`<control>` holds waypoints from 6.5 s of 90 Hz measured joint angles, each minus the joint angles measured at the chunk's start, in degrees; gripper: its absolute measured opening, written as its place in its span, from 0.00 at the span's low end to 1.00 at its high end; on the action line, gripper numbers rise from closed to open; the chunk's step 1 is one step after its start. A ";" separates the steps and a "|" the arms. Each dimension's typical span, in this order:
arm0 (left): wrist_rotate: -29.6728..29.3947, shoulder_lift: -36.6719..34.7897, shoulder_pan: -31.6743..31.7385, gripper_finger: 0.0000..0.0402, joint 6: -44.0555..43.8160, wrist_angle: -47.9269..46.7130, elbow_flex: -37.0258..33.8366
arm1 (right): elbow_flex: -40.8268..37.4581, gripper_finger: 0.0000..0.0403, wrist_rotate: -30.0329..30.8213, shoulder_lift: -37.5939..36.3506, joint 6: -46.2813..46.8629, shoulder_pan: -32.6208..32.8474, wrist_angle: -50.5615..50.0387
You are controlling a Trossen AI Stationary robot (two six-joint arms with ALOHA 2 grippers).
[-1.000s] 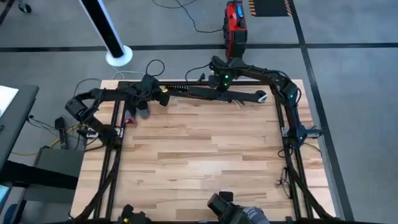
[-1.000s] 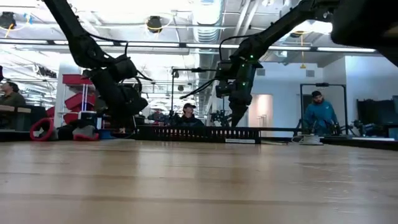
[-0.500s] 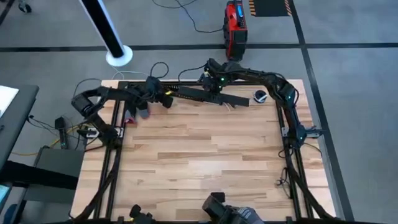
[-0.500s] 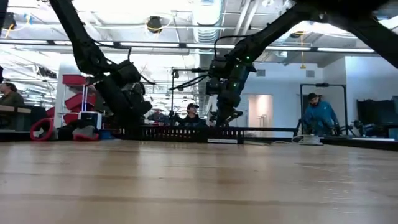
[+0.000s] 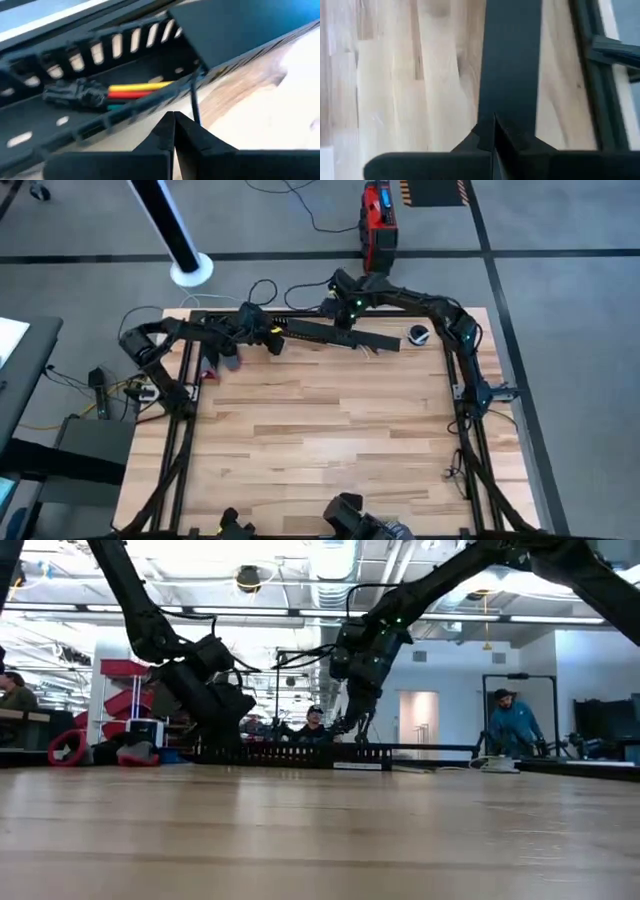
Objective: Ziptie cables
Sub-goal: Close the black cable duct
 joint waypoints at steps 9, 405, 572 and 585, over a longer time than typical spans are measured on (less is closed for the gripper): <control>-1.61 -2.64 -0.34 0.00 1.38 -0.07 0.67 | -2.58 0.00 0.28 0.12 0.15 1.09 5.40; 10.33 5.46 3.70 0.00 -3.88 -9.63 3.83 | -3.98 0.00 6.49 -3.21 -2.06 3.59 -1.94; 3.51 9.82 -13.35 0.00 -1.90 16.46 4.74 | -10.12 0.00 4.22 -3.05 -0.50 2.36 -0.07; 2.93 10.62 -12.79 0.00 -1.57 17.03 4.82 | -10.15 0.00 3.97 -3.02 -0.82 2.42 2.00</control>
